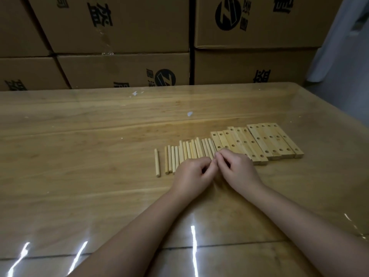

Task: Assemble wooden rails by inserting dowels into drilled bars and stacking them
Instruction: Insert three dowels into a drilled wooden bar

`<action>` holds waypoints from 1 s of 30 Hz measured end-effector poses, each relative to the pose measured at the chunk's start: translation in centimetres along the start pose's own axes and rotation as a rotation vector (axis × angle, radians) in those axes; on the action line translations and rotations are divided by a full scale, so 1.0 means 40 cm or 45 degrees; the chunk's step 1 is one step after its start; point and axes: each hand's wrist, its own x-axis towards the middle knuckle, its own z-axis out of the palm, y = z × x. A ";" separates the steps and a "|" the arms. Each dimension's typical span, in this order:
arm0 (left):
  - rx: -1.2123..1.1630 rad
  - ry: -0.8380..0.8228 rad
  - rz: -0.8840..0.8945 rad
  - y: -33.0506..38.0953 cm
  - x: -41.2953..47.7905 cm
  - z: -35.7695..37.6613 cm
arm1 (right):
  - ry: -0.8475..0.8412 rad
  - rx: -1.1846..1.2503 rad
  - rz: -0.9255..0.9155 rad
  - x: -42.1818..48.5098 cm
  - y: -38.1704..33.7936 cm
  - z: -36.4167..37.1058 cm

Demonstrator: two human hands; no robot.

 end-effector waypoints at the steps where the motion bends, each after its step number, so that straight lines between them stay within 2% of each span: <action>1: 0.015 0.005 0.000 -0.003 0.003 -0.003 | -0.016 0.014 0.017 0.004 0.000 -0.003; 8: -0.103 0.290 -0.139 -0.042 0.025 -0.022 | 0.187 0.161 0.281 0.067 0.046 -0.016; 11: -0.118 0.335 -0.057 -0.060 0.024 -0.027 | 0.177 0.063 0.373 0.068 0.099 -0.041; 13: -0.135 0.319 0.021 -0.066 0.025 -0.026 | 0.250 -0.131 0.493 0.067 0.148 -0.077; 16: -0.136 0.278 0.096 -0.069 0.028 -0.017 | 0.341 -0.527 0.888 0.055 0.227 -0.139; 18: -0.110 0.277 0.135 -0.070 0.030 -0.012 | 0.246 -0.604 1.204 0.045 0.257 -0.166; 20: -0.104 0.278 0.141 -0.075 0.031 -0.010 | 0.123 -0.601 1.385 0.040 0.277 -0.169; 23: -0.121 0.284 0.120 -0.079 0.030 -0.010 | 0.090 -0.634 1.378 0.042 0.292 -0.164; 26: -0.108 0.324 0.097 -0.075 0.029 -0.011 | 0.195 -0.621 1.322 0.042 0.301 -0.163; 30: -0.098 0.403 0.100 -0.075 0.031 -0.016 | 0.385 -0.409 1.270 0.042 0.312 -0.164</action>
